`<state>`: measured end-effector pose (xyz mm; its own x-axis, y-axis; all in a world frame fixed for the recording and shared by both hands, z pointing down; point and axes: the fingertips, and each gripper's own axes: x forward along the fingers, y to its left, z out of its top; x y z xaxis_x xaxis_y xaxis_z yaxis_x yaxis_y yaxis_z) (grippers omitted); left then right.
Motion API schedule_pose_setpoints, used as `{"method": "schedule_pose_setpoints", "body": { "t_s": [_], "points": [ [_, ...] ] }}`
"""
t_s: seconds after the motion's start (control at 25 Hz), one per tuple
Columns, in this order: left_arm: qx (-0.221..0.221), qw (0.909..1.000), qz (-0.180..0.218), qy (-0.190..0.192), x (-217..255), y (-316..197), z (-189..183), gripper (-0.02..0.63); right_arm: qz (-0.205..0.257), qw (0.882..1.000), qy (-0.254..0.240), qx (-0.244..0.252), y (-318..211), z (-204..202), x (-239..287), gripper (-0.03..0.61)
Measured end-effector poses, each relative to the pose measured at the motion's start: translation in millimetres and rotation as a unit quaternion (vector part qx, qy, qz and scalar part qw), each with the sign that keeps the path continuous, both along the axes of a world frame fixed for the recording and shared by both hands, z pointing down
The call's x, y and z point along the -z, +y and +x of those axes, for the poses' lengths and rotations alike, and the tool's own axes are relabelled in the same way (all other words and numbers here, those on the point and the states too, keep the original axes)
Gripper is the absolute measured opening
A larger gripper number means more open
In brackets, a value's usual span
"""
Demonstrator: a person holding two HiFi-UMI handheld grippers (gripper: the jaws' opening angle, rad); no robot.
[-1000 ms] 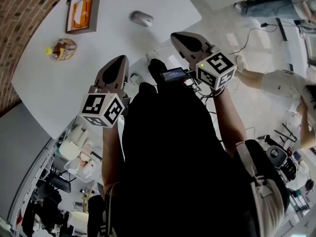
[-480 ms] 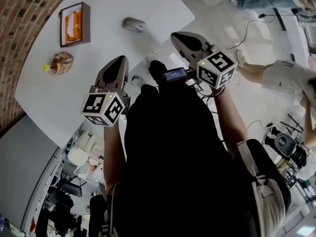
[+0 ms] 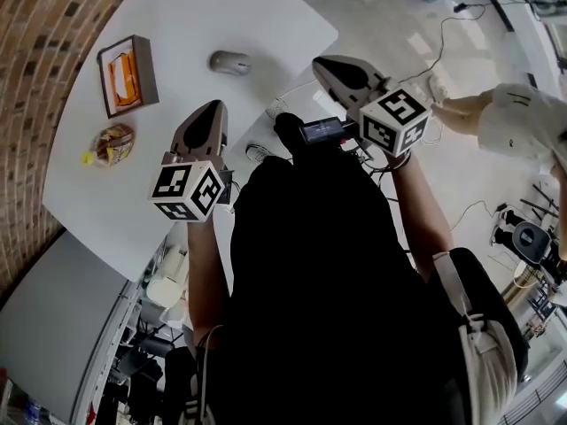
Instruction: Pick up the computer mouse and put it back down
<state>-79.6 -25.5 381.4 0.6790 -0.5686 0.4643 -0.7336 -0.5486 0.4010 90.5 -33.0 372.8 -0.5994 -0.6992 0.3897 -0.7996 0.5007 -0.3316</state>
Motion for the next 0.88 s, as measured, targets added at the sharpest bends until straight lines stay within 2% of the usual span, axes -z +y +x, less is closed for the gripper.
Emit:
{"method": "schedule_pose_setpoints", "body": {
  "t_s": [0.36,0.6,0.88],
  "points": [
    [-0.057,0.9970,0.006,-0.052,-11,-28,23,0.015,-0.011,1.000,-0.006,-0.021,-12,27,-5,0.017],
    [-0.097,0.9905,0.004,-0.097,-32,-39,28,0.017,-0.022,0.999,-0.007,-0.025,-16,36,-11,0.015],
    [-0.144,0.9785,0.003,-0.147,-60,-41,28,0.017,-0.031,0.999,-0.007,-0.030,-19,39,-15,0.016]
  ]
}}
